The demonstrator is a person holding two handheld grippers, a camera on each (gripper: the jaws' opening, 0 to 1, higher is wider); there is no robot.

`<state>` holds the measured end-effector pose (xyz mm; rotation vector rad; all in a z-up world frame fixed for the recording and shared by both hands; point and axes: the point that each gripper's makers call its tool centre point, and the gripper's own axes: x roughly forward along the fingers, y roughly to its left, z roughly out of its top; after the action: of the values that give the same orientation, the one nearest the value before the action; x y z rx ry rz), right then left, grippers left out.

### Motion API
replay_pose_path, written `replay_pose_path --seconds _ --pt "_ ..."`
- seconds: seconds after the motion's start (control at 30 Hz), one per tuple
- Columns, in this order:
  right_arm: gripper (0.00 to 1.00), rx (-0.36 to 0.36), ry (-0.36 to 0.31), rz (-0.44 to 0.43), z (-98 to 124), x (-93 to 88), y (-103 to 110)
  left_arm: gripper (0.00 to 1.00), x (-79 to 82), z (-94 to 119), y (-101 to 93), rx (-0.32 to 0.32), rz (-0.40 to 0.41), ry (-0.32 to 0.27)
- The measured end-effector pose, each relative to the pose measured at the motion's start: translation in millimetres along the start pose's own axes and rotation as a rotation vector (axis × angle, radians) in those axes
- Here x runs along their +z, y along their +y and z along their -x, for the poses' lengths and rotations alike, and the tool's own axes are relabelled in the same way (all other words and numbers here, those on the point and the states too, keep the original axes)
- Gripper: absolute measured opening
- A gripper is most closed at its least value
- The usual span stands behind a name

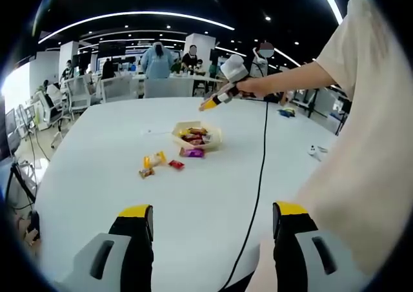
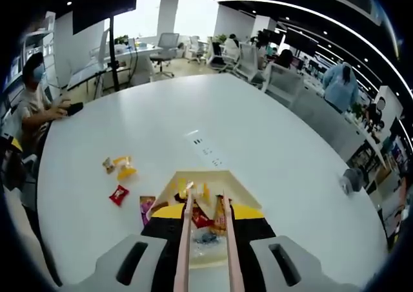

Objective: Place the target food into the container with the food tongs after gripping and lifting it, then release it inside without dropping or visibly crushing the food.

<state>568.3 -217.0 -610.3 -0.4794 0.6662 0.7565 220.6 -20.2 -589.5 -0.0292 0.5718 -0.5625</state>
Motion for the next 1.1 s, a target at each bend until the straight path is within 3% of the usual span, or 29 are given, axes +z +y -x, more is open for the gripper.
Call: replay_pose_path --seconds 0.47,1.1 --pt "0.25 0.039 0.007 0.002 -8.0 -2.5 20.9 0.77 -1.9 0.5 1.7 0.006 0.011 0.003" --pt "0.25 0.129 0.018 0.028 -29.7 7.6 79.2 0.77 -5.5 6.2 7.3 0.021 0.030 -0.002"
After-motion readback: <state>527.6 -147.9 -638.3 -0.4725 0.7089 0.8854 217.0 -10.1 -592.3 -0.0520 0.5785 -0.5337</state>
